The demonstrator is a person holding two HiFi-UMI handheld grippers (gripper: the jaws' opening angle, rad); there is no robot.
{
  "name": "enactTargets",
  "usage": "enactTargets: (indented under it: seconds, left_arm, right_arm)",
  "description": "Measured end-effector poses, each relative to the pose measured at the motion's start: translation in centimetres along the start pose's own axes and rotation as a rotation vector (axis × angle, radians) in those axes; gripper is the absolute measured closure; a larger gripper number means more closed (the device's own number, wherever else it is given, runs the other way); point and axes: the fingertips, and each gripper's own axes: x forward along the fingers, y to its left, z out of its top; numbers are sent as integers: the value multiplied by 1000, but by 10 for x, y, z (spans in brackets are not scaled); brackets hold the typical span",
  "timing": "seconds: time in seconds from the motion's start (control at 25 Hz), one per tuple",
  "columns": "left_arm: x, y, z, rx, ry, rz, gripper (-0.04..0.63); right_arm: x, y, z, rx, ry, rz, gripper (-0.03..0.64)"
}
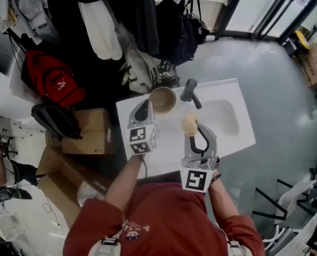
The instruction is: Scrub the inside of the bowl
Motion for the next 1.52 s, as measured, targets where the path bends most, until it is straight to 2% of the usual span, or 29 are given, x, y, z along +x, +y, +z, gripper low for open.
enactTargets:
  seconds: [0.2,0.56,0.72,1.2,1.52]
  left_arm:
    - [28,6,-30,-82,68,33,583]
    - [59,13,-78,-173,184,88,583]
    - [63,14,-94,-182,231,113,583]
    - [71,20,-115,-199,302,142,572]
    - [77,19,-111,-200,303,131,548]
  right_arm:
    - [1,-9,-18,10,34,1,540]
    - [9,-29,-43,4,79,-11,540]
    - [11,-34,-51,13,89,-12,540]
    - [13,-36,-62,24,95,-4,540]
    - [12,-34,-64,30,105,-6,540]
